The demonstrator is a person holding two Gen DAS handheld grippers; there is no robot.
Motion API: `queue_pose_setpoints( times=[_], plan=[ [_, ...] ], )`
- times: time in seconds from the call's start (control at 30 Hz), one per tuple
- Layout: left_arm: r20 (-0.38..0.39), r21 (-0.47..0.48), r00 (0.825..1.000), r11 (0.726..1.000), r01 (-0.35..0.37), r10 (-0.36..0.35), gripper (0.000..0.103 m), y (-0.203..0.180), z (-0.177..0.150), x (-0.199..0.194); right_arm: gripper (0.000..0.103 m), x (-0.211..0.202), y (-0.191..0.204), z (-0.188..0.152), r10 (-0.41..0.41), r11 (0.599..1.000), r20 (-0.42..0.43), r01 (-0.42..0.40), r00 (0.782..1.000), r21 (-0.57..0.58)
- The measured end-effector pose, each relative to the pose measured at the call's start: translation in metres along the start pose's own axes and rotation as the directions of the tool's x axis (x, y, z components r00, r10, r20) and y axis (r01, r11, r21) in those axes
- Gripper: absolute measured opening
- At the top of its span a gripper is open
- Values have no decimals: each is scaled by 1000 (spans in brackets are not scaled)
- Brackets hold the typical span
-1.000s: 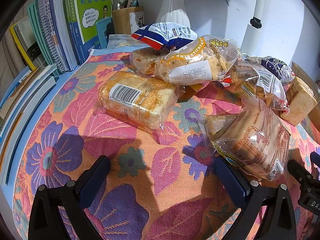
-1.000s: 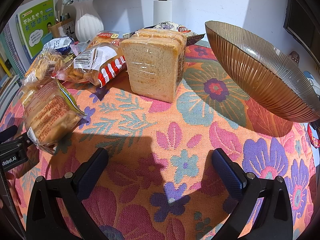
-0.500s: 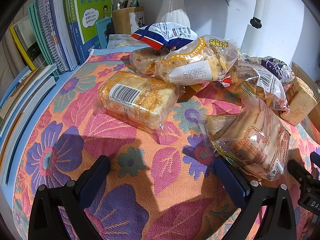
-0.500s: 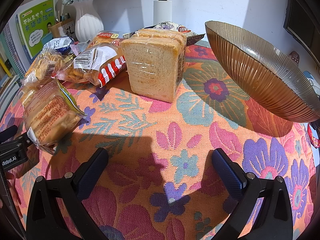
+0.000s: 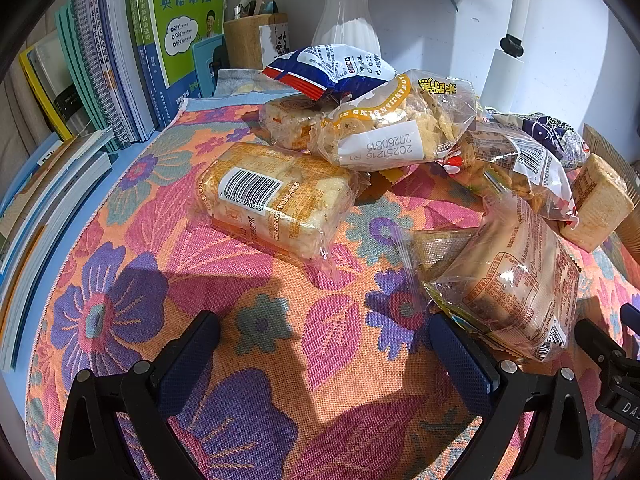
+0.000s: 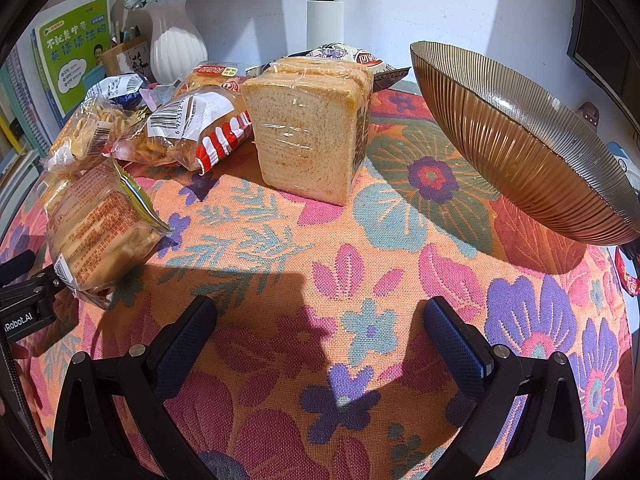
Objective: Organize snacks
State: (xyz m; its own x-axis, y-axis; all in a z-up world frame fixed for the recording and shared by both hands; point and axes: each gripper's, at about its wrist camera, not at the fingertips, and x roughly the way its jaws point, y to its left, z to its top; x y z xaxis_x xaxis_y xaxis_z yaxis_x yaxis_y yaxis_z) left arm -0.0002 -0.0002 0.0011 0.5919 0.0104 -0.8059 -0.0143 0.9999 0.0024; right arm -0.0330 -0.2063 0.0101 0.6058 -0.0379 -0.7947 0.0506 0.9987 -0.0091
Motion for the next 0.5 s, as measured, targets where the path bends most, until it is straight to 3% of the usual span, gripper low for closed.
queue_pose_setpoints(
  times=[0.23,0.37,0.5],
  plan=[
    [-27,12,999,999,46,-46,103,9,-4,-7,103,-2,-4,1,23,1000,5,-24,1000,3],
    [-75,28,992,995,100,-98,103,30,-7,-20,103,-18,-4,1,174,983,40,-171,984,-74],
    [-74,-22,987,990,142,-143,103,56,6,-28,103,-46,17,9,267,943,111,-236,957,-237]
  ],
)
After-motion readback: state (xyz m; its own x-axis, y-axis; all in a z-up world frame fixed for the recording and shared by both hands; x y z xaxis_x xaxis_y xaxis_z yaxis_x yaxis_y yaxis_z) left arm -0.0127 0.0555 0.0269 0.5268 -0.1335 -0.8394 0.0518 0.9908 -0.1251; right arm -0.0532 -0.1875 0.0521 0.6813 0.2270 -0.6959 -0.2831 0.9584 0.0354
